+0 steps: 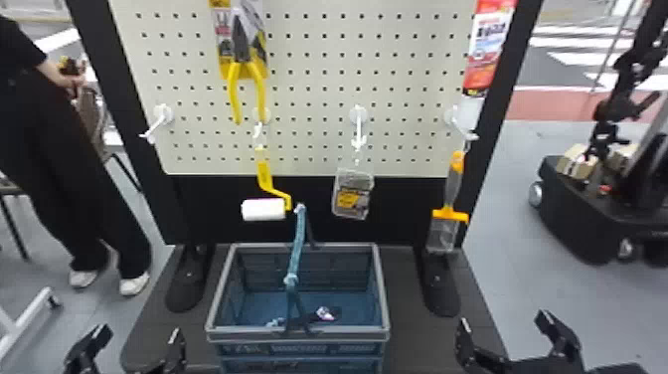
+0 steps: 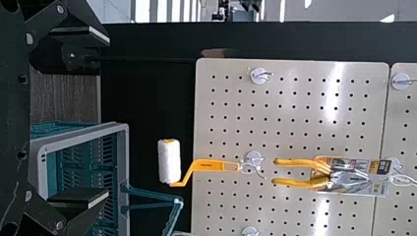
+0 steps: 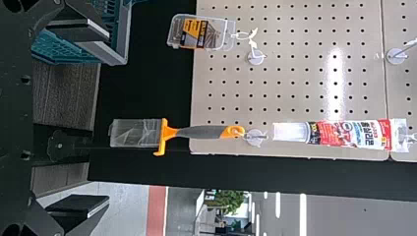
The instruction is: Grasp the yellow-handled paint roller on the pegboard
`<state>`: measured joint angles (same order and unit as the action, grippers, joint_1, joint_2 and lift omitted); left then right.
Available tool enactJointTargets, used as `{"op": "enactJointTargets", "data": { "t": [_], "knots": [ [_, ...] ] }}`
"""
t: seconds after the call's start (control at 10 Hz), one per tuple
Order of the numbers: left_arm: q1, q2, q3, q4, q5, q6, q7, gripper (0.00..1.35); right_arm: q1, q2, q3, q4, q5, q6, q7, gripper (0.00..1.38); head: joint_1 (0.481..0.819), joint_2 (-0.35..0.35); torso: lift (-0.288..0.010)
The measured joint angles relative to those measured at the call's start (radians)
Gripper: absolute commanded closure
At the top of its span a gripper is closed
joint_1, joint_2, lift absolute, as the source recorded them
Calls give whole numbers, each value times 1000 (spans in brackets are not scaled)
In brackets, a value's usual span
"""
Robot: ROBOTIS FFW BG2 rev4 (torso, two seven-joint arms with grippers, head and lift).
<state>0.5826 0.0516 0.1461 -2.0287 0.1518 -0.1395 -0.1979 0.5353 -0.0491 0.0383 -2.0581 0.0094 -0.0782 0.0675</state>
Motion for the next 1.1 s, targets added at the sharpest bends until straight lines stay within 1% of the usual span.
{"op": "enactJointTargets", "data": {
  "t": [0.6,0.7,0.9,1.0,1.1],
  "knots": [
    [-4,0,-1,2,0,9,0,213,-2,0,0,0,0,0,0,125,549,0,-100],
    [-12,1,6,9,0,16,-17,213,-2,0,0,0,0,0,1,125,549,0,-100],
    [-89,9,60,68,-2,42,-118,213,-2,-2,0,-2,0,0,4,125,549,0,-100],
    [-141,20,89,114,-4,60,-162,213,-3,-2,2,-3,0,0,8,125,549,0,-100],
    [-196,39,109,175,-2,76,-213,213,-5,-2,3,-5,0,0,12,125,549,0,-100]
  ]
}}
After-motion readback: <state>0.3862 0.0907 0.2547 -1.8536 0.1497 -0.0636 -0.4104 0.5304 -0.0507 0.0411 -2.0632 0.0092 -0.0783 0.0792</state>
